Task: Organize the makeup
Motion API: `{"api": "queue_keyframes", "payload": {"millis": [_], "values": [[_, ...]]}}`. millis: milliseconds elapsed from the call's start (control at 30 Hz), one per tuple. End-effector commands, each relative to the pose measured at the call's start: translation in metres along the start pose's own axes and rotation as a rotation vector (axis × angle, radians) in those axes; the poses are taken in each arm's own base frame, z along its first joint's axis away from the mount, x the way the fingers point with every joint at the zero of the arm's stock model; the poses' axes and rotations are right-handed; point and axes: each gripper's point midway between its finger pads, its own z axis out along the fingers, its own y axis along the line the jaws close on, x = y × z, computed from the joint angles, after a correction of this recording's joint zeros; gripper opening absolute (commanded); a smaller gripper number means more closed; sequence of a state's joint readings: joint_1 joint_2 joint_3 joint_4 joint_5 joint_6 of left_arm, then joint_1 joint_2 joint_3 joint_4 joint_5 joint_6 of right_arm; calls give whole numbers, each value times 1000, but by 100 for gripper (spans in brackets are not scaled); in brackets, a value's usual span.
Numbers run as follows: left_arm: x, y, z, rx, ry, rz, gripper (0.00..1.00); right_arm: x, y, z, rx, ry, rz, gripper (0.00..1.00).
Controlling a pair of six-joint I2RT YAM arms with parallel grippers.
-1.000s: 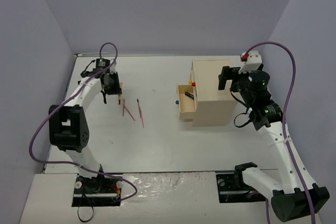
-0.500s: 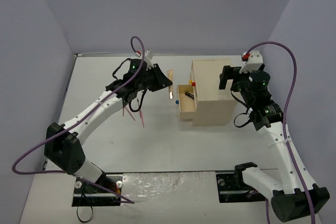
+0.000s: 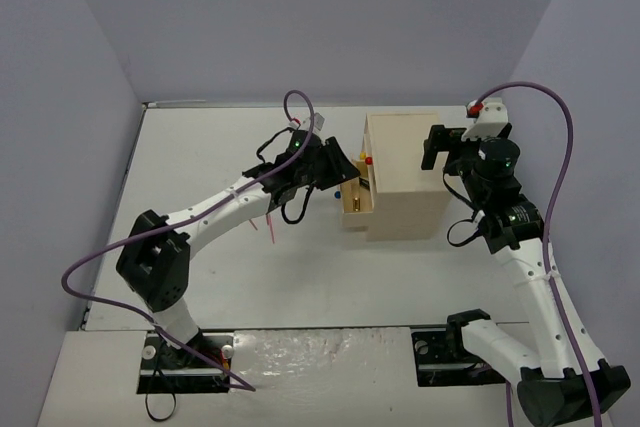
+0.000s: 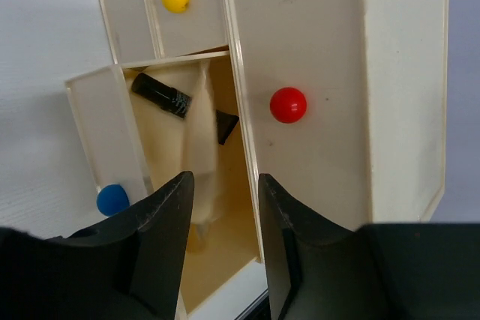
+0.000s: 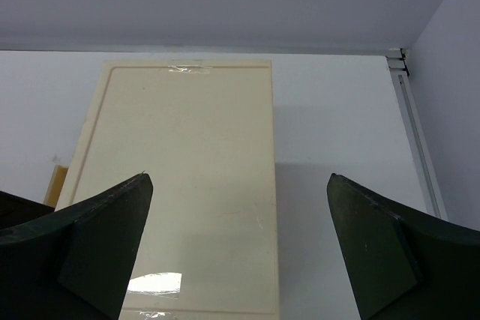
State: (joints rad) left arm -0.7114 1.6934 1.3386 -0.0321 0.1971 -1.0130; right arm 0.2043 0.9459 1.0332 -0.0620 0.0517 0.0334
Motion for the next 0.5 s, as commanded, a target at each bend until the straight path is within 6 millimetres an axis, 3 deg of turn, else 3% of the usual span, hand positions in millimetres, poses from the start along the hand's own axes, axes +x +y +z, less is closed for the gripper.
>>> {"api": "queue_keyframes", "payload": {"millis": [0,200,467], "values": [[-42,-62,-19,156,-143,23,46,-29,-2,-2,21,-107,24,100],[-50,-61,-45,93,-174,128,69,-29,-1,0,17,-95,31,100],[-58,-18,-86,-44,-212,487,91,-9,5,20,-22,14,32,100]]}}
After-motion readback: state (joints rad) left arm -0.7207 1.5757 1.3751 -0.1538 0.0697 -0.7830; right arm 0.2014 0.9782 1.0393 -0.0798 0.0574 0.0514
